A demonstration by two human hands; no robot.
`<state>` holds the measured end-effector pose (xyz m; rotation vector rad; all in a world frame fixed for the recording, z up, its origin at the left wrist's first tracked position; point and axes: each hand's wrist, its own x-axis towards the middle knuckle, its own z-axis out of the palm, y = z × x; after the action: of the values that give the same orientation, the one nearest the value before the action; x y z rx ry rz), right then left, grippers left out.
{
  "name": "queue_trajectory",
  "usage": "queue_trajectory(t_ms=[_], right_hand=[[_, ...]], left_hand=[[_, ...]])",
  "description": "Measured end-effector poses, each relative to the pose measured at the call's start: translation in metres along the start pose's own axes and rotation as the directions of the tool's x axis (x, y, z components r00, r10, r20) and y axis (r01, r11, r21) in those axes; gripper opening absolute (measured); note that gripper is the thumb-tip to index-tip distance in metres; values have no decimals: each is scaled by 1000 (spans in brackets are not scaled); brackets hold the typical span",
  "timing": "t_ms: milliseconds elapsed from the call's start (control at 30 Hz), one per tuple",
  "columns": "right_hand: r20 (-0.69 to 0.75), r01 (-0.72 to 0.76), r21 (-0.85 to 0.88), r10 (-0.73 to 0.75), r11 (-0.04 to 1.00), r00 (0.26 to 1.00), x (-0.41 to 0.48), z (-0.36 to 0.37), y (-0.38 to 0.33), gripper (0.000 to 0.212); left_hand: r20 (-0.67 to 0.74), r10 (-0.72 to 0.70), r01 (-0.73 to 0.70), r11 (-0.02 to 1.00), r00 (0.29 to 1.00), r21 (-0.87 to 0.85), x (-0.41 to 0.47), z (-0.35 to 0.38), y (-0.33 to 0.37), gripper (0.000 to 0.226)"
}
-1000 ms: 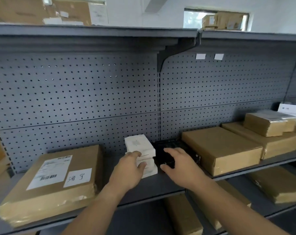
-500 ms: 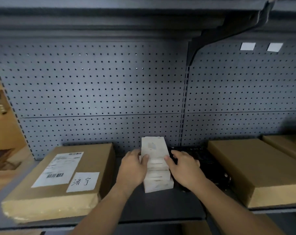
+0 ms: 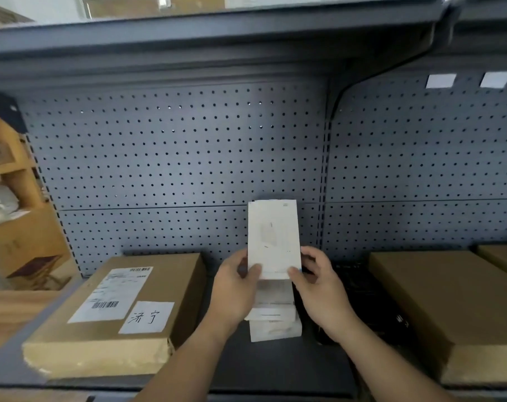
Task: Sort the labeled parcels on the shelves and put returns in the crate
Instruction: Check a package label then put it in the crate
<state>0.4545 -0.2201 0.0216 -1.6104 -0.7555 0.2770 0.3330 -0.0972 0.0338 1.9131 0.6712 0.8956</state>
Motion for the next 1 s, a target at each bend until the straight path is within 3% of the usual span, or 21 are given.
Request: queue_trajectory(t_ms=[100,300,467,733,1000], right_hand=[[-11,-28,183,31,983,999,-2,-7,-12,38],[12,-47,310,46,950,999,-7,-22,-25,53],[94,-47,323,17,945,995,-14,-33,-33,50],[149,-71,369,17,926,989,-20,-40,-52,51],[201,87,286,-149,954,968,-35,-38,-74,48]], left_hand=[[-13,39,-39,999,999,-33,-2,-1,14,42],[1,63,-62,994,998,-85,-2,0,24,32],[14,119,-118,990,993,-73,-5,-2,34,50],[35,189,-186,980,981,-69,-8,5,46,45],[4,234,-233,970,972,-69,-16,10,75,57]])
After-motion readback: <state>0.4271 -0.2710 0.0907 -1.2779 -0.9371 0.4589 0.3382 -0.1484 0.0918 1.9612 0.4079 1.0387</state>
